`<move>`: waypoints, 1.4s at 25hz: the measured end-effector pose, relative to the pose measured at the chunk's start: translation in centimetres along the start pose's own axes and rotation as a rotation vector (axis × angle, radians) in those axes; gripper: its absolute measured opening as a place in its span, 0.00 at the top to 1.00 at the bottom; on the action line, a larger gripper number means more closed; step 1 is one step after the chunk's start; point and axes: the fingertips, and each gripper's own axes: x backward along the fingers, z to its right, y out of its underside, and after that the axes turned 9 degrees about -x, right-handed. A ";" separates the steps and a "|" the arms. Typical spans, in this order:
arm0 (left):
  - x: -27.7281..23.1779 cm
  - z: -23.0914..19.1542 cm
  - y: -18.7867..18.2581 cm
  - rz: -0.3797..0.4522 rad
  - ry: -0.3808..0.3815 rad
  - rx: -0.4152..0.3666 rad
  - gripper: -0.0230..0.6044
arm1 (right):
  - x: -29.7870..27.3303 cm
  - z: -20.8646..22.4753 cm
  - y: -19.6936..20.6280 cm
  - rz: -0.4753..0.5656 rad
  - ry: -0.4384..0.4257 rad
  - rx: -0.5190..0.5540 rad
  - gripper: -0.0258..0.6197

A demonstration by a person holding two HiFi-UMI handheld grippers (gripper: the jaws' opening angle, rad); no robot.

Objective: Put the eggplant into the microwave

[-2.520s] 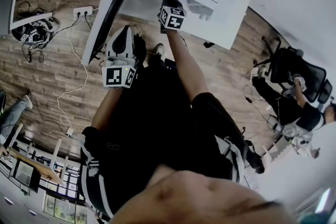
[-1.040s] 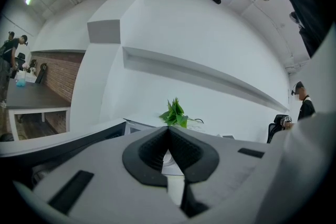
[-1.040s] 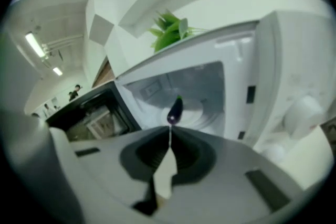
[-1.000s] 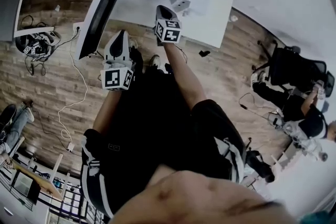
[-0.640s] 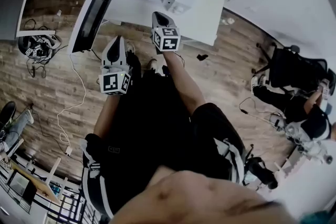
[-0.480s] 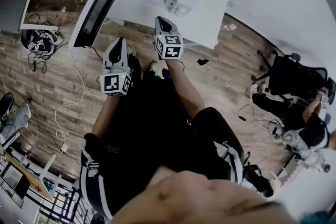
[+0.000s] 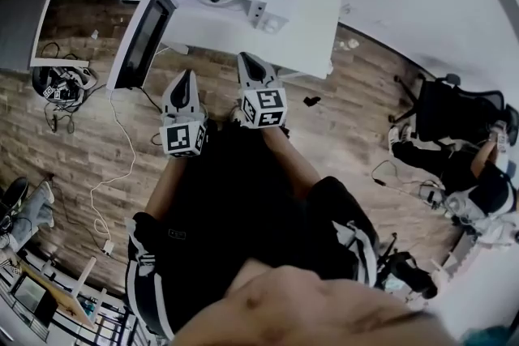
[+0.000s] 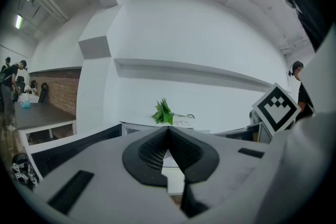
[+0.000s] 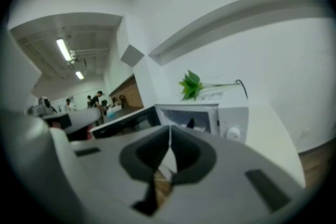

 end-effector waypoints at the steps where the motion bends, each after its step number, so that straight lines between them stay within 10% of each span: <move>1: -0.2 -0.2 -0.1 0.003 0.003 0.003 0.91 | 0.1 -0.2 -0.2 0.004 0.002 0.011 0.91; 35: -1.7 -4.6 0.0 0.037 0.099 0.034 0.91 | -0.2 -6.4 -1.1 0.054 -0.009 0.100 0.91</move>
